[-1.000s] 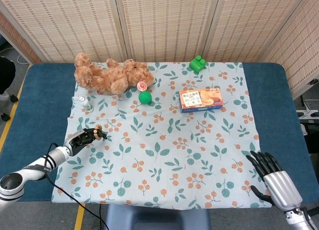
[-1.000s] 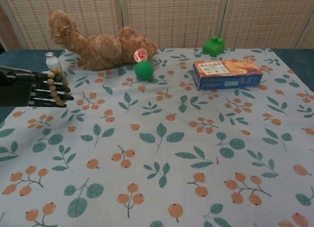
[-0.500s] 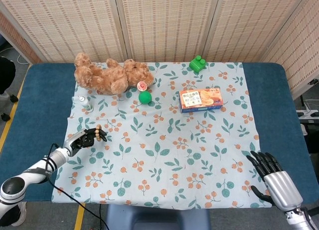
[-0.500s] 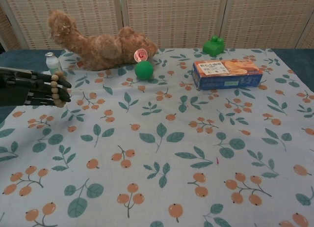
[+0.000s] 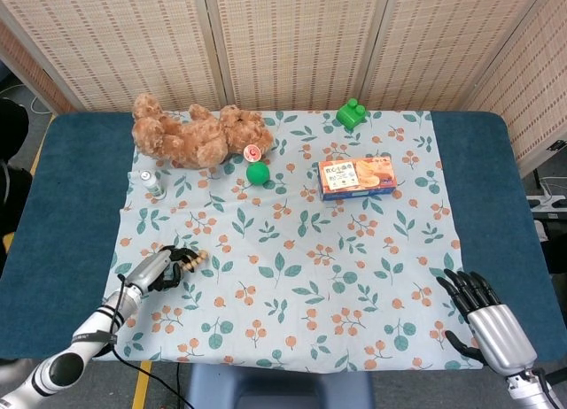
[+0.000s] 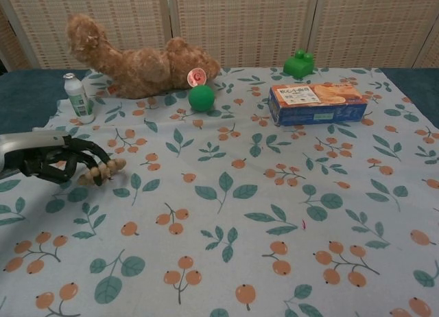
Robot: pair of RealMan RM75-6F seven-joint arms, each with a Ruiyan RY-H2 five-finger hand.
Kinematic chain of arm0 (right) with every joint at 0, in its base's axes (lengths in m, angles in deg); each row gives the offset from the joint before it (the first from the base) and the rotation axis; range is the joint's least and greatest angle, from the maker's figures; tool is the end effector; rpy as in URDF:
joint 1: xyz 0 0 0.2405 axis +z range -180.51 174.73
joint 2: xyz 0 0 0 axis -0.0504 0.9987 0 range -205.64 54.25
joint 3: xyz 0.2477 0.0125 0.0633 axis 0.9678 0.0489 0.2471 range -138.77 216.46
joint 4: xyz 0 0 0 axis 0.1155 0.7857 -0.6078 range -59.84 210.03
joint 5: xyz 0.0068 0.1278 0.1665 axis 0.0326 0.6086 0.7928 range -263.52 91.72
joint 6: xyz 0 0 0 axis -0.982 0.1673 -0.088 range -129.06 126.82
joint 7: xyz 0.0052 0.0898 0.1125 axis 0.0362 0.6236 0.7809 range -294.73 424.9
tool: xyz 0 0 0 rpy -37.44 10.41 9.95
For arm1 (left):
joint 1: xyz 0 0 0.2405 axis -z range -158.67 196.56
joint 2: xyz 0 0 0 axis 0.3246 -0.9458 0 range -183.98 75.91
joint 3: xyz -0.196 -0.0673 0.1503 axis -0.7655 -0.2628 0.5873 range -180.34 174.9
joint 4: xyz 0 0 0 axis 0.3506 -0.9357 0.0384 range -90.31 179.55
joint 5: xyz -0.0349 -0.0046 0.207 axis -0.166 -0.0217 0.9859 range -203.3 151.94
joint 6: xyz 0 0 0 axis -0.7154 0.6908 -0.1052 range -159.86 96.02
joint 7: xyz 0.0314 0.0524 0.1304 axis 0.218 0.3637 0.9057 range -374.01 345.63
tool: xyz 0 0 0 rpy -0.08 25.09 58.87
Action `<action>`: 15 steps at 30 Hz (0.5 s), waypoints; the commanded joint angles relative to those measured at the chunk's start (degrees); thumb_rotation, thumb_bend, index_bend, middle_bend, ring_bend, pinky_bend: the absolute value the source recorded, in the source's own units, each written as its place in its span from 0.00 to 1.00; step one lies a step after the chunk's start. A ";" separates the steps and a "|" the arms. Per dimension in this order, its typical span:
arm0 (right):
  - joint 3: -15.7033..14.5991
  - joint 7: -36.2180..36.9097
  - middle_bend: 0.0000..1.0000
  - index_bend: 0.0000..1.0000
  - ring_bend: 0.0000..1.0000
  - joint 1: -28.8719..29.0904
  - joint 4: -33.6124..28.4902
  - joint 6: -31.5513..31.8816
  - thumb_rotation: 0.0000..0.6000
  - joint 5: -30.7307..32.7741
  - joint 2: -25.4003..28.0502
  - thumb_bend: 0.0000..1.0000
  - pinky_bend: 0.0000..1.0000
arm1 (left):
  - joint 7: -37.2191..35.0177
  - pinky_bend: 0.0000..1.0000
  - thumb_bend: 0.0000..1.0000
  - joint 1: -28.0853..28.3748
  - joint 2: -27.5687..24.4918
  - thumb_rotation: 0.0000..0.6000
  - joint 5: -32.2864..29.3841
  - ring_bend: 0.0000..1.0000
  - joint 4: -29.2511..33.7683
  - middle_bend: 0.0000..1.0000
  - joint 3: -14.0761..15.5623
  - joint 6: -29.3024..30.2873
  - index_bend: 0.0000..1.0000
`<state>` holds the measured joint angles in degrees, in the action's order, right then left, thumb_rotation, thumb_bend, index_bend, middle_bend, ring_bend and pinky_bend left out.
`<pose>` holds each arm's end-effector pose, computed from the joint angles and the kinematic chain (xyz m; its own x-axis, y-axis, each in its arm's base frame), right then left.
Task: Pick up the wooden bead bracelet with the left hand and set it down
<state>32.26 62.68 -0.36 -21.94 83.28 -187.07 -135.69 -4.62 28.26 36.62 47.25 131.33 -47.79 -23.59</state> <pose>-0.2856 -0.1273 0.1385 0.4435 -0.1816 0.8777 -0.8874 -0.2266 0.4015 -0.2333 0.3047 0.0031 -0.0314 0.6000 0.7994 0.9988 -0.0112 0.0476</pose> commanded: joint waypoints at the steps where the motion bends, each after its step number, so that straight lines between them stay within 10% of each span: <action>1: 0.01 0.04 0.00 0.00 0.00 -0.03 -0.01 0.10 1.00 -0.03 0.04 0.22 0.00 | -0.70 0.00 0.83 -0.13 1.98 1.00 10.45 0.15 -0.39 0.27 6.78 8.74 0.08; 5: 0.02 0.13 0.00 0.00 0.00 -0.14 0.02 0.36 1.00 -0.08 0.11 0.22 0.00 | -5.60 0.00 0.60 1.66 1.34 1.00 19.02 0.14 -2.48 0.18 13.01 17.81 0.00; 15: -0.10 -0.37 0.00 0.00 0.00 -0.28 0.23 0.80 1.00 -0.86 -0.20 0.22 0.00 | -17.58 0.03 0.53 2.18 -4.74 0.99 35.72 0.05 -1.51 0.05 24.09 50.94 0.00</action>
<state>32.17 62.35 -0.63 -21.74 84.05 -187.88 -135.84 -17.15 30.65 35.79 75.87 128.10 -29.19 15.61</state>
